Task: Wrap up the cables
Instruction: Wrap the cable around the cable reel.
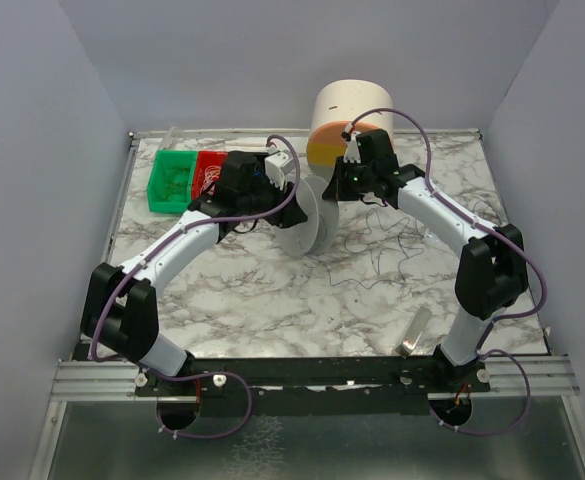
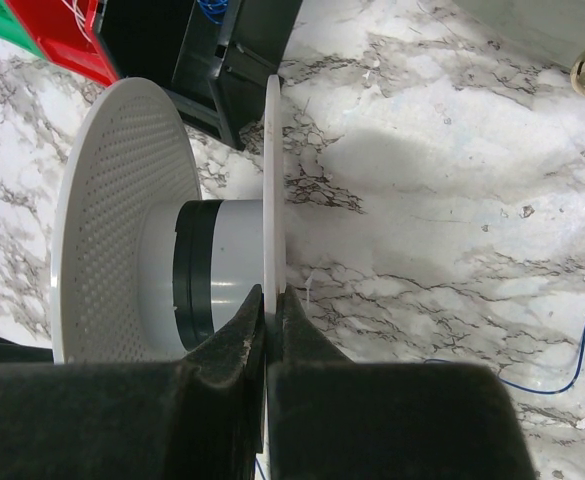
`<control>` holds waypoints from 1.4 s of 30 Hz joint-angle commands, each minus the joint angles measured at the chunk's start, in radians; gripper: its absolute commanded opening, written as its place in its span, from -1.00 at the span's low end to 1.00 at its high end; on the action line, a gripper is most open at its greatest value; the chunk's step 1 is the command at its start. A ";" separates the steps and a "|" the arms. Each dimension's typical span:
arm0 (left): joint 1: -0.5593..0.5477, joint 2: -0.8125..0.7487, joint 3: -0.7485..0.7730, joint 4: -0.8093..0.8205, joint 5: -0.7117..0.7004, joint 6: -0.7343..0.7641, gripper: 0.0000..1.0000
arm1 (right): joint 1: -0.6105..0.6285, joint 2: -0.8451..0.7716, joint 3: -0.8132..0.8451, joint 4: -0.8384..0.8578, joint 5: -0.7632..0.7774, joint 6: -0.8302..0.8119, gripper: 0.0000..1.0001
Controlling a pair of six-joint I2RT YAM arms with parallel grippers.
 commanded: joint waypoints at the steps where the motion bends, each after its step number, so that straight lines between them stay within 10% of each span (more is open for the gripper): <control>1: -0.023 0.033 0.029 -0.017 0.015 0.022 -0.17 | -0.004 -0.043 0.002 0.038 -0.012 0.002 -0.99; 20: -0.045 0.081 0.071 -0.021 0.018 0.025 -0.30 | -0.005 -0.040 -0.005 0.042 -0.036 0.005 -0.99; 33: -0.051 0.088 0.086 -0.032 -0.013 0.034 -1.00 | -0.005 -0.046 -0.011 0.043 -0.041 0.006 -0.99; 42: -0.051 0.009 0.056 -0.072 -0.126 0.069 -1.00 | -0.020 -0.056 -0.003 0.032 0.022 -0.003 -0.99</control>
